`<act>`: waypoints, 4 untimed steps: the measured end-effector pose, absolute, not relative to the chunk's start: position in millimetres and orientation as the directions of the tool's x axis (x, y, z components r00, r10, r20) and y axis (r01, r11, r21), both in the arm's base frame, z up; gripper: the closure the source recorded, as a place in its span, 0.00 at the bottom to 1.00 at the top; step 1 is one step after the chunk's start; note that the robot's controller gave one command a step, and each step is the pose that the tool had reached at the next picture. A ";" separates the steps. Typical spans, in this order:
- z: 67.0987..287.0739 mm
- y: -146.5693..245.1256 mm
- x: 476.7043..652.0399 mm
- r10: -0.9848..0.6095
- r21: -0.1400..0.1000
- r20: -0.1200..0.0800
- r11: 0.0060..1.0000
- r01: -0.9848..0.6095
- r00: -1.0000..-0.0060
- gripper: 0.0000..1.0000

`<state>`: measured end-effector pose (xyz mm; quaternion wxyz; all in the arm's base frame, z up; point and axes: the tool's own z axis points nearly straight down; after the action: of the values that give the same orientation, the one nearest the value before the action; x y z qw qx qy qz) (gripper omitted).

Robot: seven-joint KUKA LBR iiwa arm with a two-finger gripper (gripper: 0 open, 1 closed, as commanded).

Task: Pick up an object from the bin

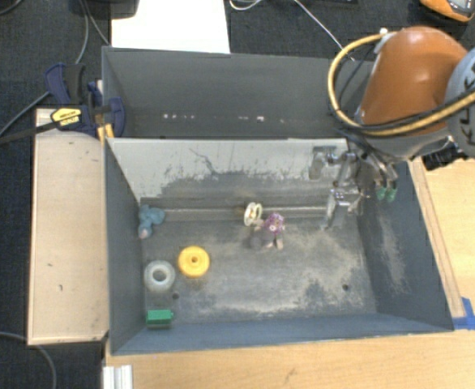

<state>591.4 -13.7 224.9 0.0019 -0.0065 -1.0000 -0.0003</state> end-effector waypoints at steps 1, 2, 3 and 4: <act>229.8 -13.7 592.8 0.012 0.000 -0.004 1.000 0.012 -1.000 0.00; 104.0 45.7 594.1 0.140 0.002 -0.004 0.990 0.140 -0.990 0.00; 161.9 49.2 593.2 0.040 0.001 -0.009 0.999 0.040 -0.999 0.00; 111.4 38.6 576.9 0.342 0.003 -0.002 0.940 0.342 -0.940 0.00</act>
Offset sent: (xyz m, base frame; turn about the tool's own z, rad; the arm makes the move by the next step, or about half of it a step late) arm 0.0009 0.0741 -0.1549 0.1593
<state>576.9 38.6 111.4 -0.0013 -0.1739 -0.9848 -0.0011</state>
